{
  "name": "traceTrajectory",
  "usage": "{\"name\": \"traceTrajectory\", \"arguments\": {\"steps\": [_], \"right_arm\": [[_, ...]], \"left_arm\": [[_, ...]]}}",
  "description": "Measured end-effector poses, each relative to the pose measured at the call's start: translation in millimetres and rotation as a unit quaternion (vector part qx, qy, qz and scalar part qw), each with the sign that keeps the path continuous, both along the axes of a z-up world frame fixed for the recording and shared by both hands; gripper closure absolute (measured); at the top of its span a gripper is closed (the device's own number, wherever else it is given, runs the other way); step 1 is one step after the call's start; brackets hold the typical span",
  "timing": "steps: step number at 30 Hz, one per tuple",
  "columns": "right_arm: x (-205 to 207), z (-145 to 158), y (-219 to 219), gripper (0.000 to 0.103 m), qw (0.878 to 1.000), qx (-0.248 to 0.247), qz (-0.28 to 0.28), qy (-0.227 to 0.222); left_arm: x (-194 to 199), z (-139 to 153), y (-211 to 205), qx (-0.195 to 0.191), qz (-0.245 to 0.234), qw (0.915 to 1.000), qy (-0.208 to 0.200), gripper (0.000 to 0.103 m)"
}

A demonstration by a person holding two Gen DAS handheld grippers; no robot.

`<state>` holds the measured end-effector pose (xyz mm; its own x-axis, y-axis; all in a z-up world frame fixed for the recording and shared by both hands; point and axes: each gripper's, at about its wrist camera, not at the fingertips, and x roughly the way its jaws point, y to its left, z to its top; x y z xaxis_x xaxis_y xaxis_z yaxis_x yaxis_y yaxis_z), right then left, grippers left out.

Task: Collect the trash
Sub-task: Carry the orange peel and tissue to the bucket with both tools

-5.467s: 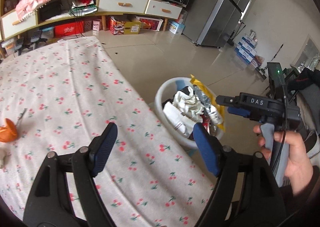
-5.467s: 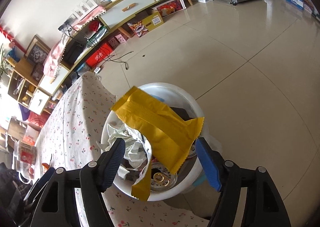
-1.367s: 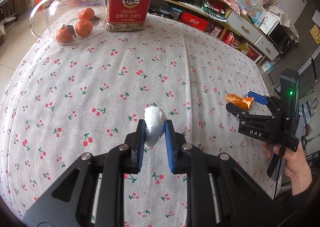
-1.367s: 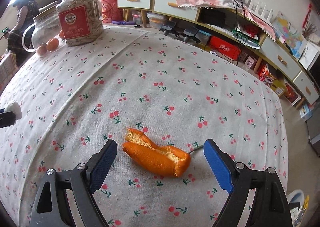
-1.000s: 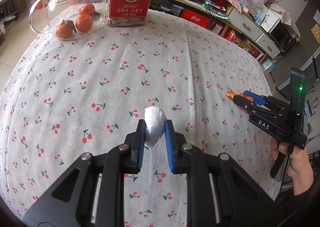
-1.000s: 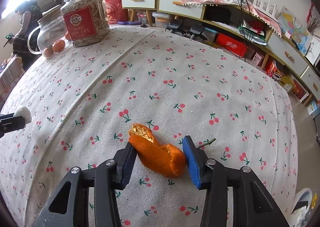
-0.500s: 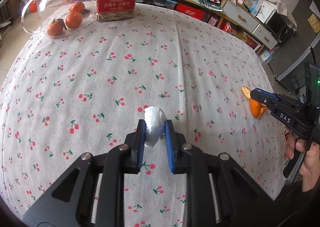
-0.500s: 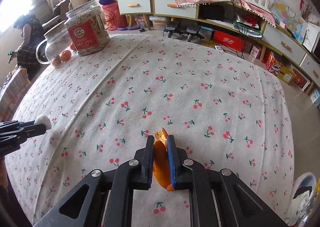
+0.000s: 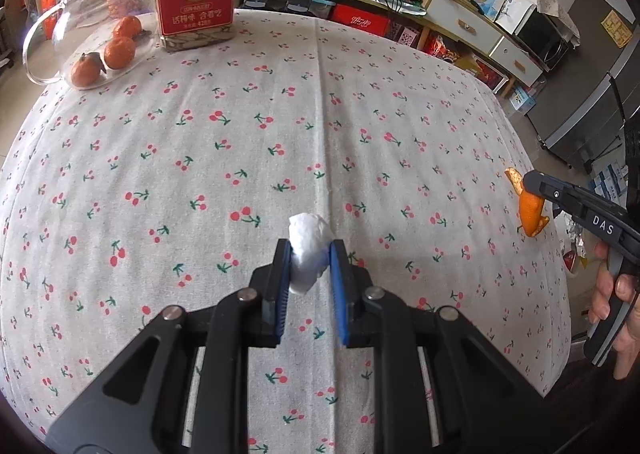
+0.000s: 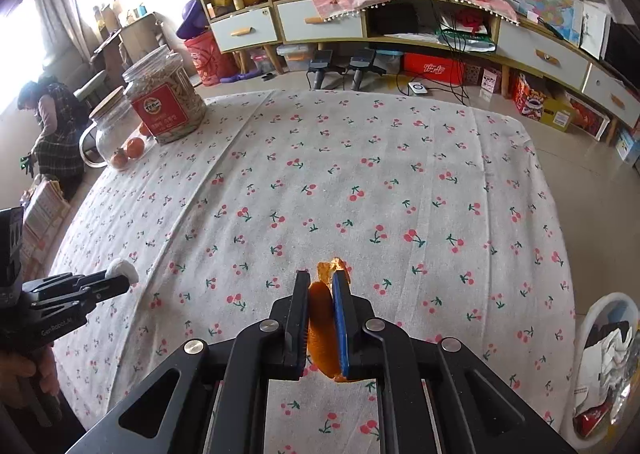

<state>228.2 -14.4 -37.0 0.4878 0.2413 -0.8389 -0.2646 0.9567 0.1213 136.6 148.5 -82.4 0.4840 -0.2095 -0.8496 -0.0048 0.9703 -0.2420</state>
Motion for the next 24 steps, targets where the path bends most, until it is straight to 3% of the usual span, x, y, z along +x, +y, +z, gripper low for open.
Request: {"name": "traceTrajectory", "arguments": {"steps": [24], "right_arm": [[-49.4, 36.2, -71.6, 0.091, 0.998, 0.026, -0.052, -0.035]], "left_arm": [[-8.1, 17.9, -64.3, -0.004, -0.055, 0.9981, -0.028, 0.082]]}}
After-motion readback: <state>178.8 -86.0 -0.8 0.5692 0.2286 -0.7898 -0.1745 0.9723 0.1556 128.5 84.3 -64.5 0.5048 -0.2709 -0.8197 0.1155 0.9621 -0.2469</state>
